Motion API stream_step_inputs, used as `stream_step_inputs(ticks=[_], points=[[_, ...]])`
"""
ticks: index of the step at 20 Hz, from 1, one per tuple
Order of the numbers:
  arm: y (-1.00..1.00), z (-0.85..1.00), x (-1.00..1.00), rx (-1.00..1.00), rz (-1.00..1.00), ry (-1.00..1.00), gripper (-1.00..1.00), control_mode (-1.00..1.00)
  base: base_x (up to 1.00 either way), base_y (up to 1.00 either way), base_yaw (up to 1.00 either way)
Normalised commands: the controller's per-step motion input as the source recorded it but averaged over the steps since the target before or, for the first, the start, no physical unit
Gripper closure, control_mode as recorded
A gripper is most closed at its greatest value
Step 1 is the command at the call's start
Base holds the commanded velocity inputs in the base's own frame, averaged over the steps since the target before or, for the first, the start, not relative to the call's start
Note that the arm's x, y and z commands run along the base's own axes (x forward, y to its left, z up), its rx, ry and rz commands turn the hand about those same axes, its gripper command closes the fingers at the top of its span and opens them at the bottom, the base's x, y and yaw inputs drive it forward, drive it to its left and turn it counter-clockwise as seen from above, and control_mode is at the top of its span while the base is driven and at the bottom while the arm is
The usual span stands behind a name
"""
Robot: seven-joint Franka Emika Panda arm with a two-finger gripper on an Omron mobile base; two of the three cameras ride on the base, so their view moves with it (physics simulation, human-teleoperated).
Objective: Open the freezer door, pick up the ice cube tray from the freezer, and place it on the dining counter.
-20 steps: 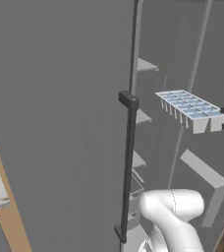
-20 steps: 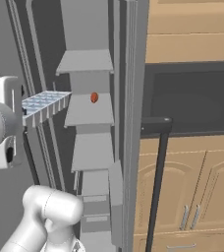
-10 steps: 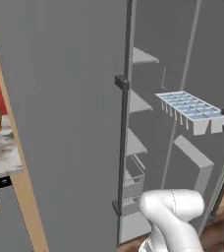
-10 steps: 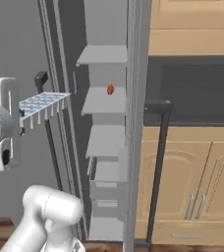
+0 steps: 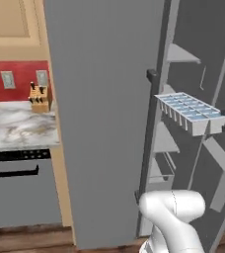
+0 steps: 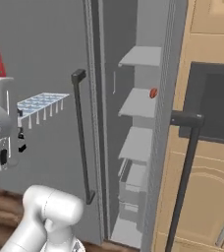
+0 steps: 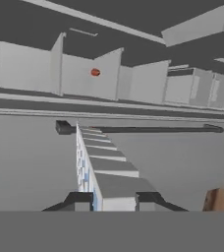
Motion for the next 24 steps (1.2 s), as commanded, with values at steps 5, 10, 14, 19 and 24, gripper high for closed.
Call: stream_step_inputs(ticks=[5, 10, 14, 19, 24], points=[[0.0, 0.0, 0.0, 0.0, 0.0, 0.0, 1.0, 1.0, -0.3, 0.14, 0.48], [0.0, 0.0, 0.0, 0.0, 0.0, 0.0, 1.0, 1.0, -0.28, 0.26, 0.51], [0.0, 0.0, 0.0, 0.0, 0.0, 0.0, 1.0, 1.0, -0.1, 0.34, 0.58], [0.0, 0.0, 0.0, 0.0, 0.0, 0.0, 1.0, 1.0, 0.0, 0.31, 0.65], [0.0, 0.0, 0.0, 0.0, 0.0, 0.0, 1.0, 1.0, 0.0, 0.14, 0.69]])
